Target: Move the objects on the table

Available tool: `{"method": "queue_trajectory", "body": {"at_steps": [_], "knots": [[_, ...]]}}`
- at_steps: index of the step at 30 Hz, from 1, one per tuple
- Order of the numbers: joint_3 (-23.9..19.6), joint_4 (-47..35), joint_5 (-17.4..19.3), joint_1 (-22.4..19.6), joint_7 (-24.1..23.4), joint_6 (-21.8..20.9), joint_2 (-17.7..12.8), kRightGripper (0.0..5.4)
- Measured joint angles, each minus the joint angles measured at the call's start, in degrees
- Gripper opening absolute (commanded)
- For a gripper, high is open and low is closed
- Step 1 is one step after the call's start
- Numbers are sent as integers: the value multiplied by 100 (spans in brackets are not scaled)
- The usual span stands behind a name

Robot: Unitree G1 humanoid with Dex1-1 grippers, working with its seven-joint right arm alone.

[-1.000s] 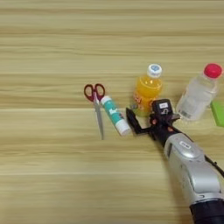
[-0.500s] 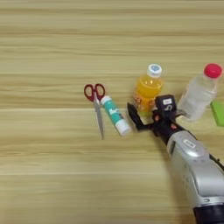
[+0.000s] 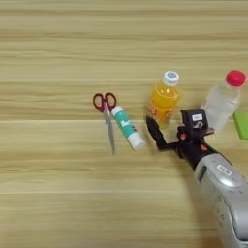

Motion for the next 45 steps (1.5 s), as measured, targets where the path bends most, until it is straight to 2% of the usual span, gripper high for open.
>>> {"method": "queue_trajectory", "body": {"at_steps": [7, 10, 16, 22, 28, 36, 45], "knots": [[103, -659, 173, 567, -75, 390, 19, 536], [347, -1019, 202, 851, -66, 511, 9, 536], [656, -1117, 200, 933, -64, 596, -11, 536], [810, -877, 133, 861, -5, 578, -100, 536], [898, -413, 25, 464, 74, 479, -216, 536], [991, 34, -58, 134, 162, 352, -228, 536], [1174, 376, -137, -1, 201, 240, -219, 536]]}}
